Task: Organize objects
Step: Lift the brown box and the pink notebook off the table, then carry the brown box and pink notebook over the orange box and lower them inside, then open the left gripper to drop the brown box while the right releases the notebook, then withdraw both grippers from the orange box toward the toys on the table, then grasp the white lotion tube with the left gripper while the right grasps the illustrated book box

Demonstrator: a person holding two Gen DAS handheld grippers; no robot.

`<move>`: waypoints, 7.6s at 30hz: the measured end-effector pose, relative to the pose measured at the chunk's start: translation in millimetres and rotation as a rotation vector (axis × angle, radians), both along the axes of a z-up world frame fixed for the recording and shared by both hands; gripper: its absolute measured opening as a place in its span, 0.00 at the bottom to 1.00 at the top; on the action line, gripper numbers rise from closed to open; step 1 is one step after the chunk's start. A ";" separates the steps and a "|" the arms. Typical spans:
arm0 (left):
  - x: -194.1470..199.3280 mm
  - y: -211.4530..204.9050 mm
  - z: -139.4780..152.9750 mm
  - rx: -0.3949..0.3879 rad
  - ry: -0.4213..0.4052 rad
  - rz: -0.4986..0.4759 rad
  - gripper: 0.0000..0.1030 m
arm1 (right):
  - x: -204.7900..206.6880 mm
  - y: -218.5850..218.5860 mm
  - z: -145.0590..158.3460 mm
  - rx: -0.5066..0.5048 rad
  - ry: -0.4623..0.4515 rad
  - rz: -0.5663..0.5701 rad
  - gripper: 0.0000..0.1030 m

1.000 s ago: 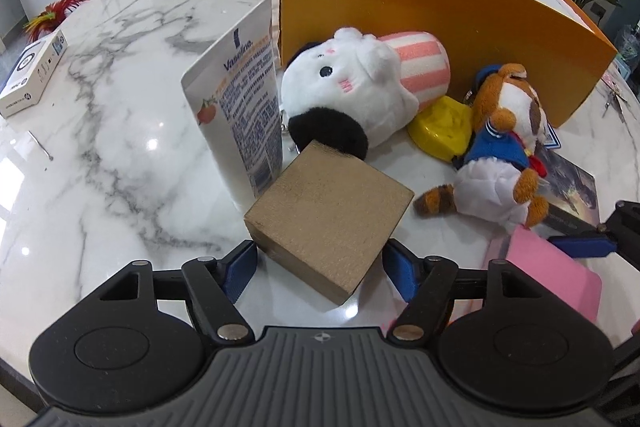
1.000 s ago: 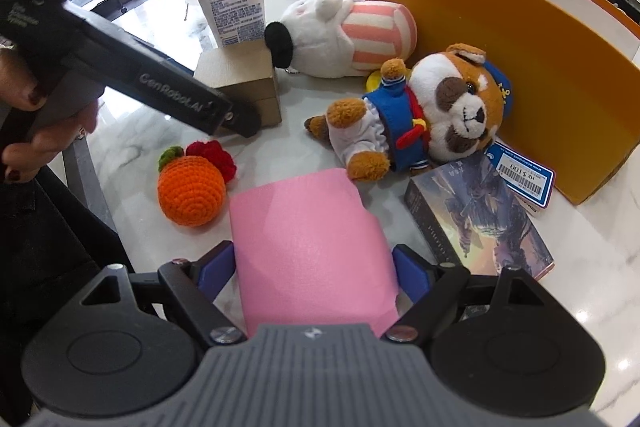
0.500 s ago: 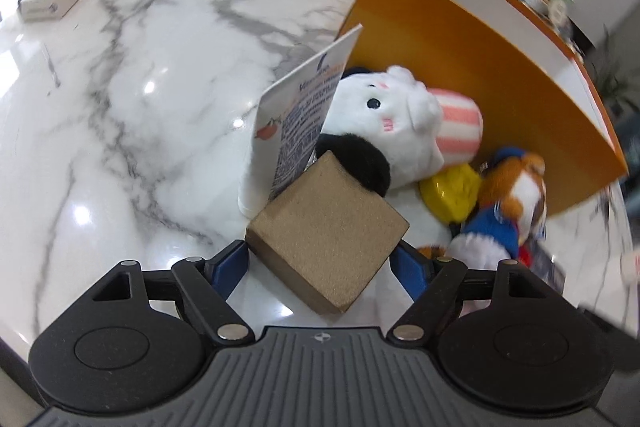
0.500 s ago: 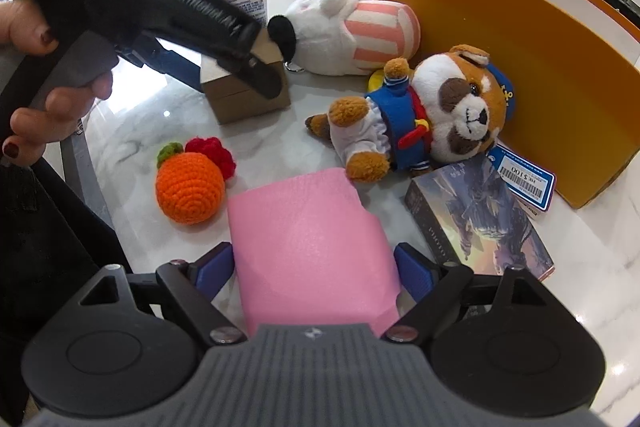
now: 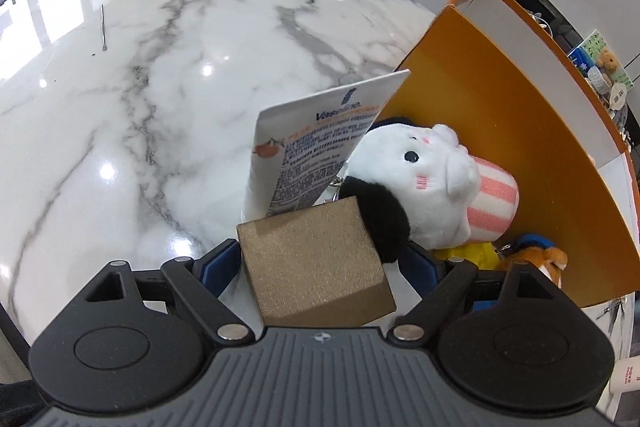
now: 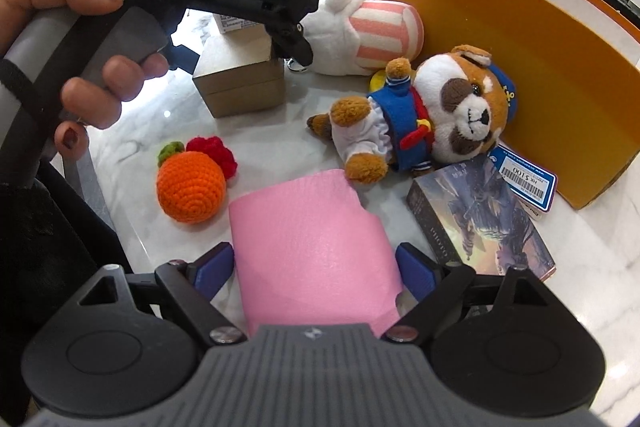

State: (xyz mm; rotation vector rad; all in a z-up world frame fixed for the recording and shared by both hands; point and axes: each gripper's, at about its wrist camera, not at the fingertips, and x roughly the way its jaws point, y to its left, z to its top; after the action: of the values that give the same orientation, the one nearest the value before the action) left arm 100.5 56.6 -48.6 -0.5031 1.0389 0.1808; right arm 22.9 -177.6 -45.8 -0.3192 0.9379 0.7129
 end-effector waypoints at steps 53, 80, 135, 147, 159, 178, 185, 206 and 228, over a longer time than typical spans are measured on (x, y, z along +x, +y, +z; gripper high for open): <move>-0.9 -40.0 139.4 0.162 -0.356 -0.347 0.78 | 12.1 -68.1 138.4 0.365 -0.269 -0.428 0.81; 152.9 -92.6 61.8 0.252 -0.225 -0.428 0.78 | 182.6 -60.4 76.3 0.281 -0.202 -0.658 0.81; 163.4 -103.6 36.9 0.342 -0.089 -0.435 0.75 | 193.3 -28.0 56.1 -0.008 -0.211 -0.671 0.83; 159.0 -106.4 49.9 0.374 -0.152 -0.415 0.74 | 193.0 -29.7 56.9 -0.021 -0.235 -0.682 0.91; 155.3 -107.2 54.1 0.370 -0.171 -0.419 0.74 | 189.2 -26.3 61.0 -0.030 -0.269 -0.664 0.95; 144.9 -108.6 63.1 0.366 -0.191 -0.415 0.75 | 177.6 -24.9 70.0 -0.026 -0.293 -0.656 0.99; 134.3 -103.2 76.7 0.360 -0.217 -0.408 0.75 | 167.9 -28.1 79.8 -0.014 -0.311 -0.664 0.99; 49.6 -8.7 96.6 0.173 -0.211 -0.505 0.78 | 82.7 -83.6 106.2 0.157 -0.264 -0.624 0.99; 0.4 7.4 -0.3 0.372 -0.281 -0.620 0.79 | 43.5 -68.1 42.4 0.130 -0.091 -0.305 0.99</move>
State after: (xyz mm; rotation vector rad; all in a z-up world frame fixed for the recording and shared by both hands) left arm 100.9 64.0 -48.9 0.1403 0.8172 -0.2409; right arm 66.5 -245.7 -3.4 -0.0896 0.8274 0.4721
